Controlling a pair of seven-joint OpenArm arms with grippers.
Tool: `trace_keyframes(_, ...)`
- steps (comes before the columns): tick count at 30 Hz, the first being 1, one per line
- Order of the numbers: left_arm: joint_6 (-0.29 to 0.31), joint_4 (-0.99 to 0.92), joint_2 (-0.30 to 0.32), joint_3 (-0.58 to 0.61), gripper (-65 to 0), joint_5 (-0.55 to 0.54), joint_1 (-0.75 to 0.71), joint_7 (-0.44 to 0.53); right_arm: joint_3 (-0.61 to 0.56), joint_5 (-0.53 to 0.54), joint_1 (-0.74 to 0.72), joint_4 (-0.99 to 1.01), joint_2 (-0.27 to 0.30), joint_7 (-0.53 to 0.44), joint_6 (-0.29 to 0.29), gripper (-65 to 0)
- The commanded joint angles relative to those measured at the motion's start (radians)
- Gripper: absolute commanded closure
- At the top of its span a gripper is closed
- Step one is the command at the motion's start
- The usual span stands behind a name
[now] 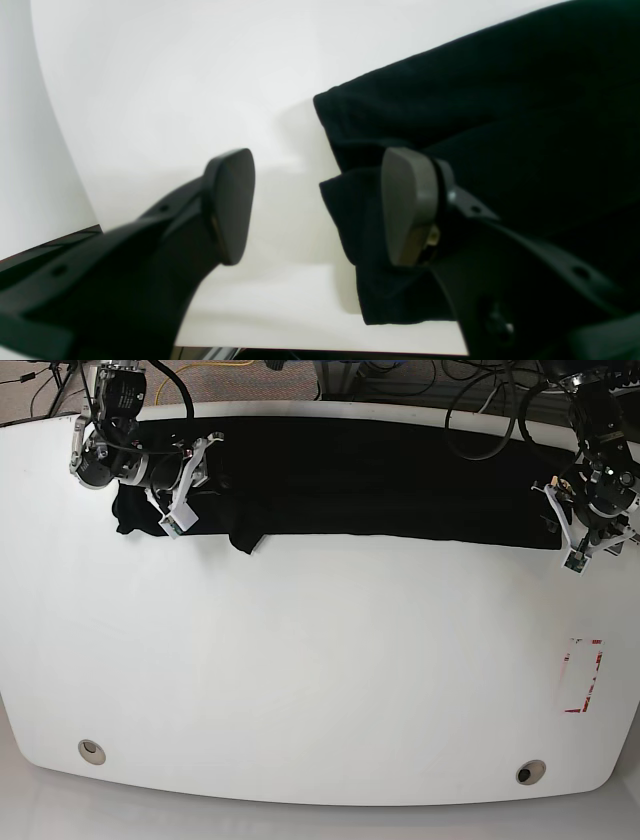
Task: Layout the t-shirt on the table in an organized manner, then fold the t-shirt properly
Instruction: 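Regrasp the folded t-shirt edge with both grippers and pull it taut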
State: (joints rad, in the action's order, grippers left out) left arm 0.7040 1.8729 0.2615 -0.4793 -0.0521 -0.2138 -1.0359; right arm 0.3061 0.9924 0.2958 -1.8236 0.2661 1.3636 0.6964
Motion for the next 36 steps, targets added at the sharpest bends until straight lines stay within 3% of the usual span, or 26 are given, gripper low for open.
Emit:
trace_keyframes(1,-0.006,0.015,0.015,-0.005,-36.7,-0.001,0.006,0.010,0.000,0.024,0.021,-0.009,0.025,-0.017,0.002,-20.8)
trace_keyframes(8,-0.006,0.015,0.015,-0.005,-36.7,-0.001,0.006,0.010,-0.014,0.024,0.035,-0.009,0.042,0.033,0.002,-49.1)
trace_keyframes(11,-0.006,0.015,0.015,-0.005,-36.7,-0.001,0.006,0.010,-0.025,0.026,0.036,-0.008,0.046,0.033,0.002,-53.1)
trace_keyframes(23,-0.006,0.020,0.014,-0.005,-36.7,-0.009,0.006,0.012,-0.017,0.026,0.038,-0.009,0.085,0.033,0.002,-53.1)
trace_keyframes(26,-0.006,0.024,-0.020,-0.012,-36.5,-0.019,0.009,0.012,0.012,0.019,0.038,-0.009,0.091,0.010,0.002,-51.5)
trace_keyframes(30,-0.006,0.038,-0.058,-0.062,-36.5,-0.064,0.009,0.012,0.087,0.016,0.041,-0.008,0.094,0.000,0.002,-43.3)
trace_keyframes(36,-0.006,0.040,-0.098,-0.141,-36.5,-0.154,0.003,0.010,0.163,0.007,0.041,-0.008,0.095,-0.006,0.002,-21.7)
